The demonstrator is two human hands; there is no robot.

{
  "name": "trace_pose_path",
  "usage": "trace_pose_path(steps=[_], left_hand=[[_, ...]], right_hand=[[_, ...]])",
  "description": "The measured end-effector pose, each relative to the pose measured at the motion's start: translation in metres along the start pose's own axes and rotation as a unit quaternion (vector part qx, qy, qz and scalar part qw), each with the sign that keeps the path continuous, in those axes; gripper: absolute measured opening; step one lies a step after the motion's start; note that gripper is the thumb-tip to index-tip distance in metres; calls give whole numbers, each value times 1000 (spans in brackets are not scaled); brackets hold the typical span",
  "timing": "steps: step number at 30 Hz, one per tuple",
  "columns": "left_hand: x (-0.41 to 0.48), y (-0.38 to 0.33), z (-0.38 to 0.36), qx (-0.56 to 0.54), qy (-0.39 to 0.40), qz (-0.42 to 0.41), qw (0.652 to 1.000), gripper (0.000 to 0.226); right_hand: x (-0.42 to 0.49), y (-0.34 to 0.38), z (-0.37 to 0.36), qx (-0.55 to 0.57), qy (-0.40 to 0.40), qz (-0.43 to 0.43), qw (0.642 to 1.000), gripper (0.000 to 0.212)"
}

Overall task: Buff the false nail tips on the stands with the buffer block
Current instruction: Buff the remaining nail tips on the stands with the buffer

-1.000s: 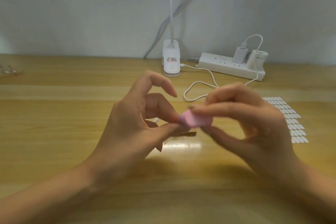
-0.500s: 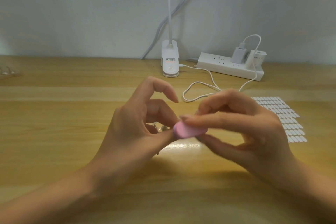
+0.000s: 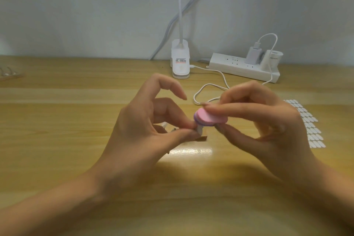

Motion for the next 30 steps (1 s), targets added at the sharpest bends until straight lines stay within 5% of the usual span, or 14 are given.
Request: trace_pose_path(steps=[4,11,23,30], left_hand=[[1,1,-1,-23,3,6,1000,44],[27,-10,17,0,21,-53,998,49],[41,15,-32,195,255,10,947,48],[37,27,-28,212,230,36,949,44]], right_hand=[[2,-1,0,16,5,-2,1000,25],[16,-55,42,196,-145,-173,954,21],[7,-82,22,236,-78,-273,929,28],[7,-82,21,238,-73,-285,926,34]])
Point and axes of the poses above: each hand's wrist, its own x-axis towards the middle knuckle, its own z-axis out of the back of the hand, y = z × x, the point moved 5 cm from there along x, towards the middle knuckle, and after that the axes turned 13 degrees about -z, right-handed, at the moved point
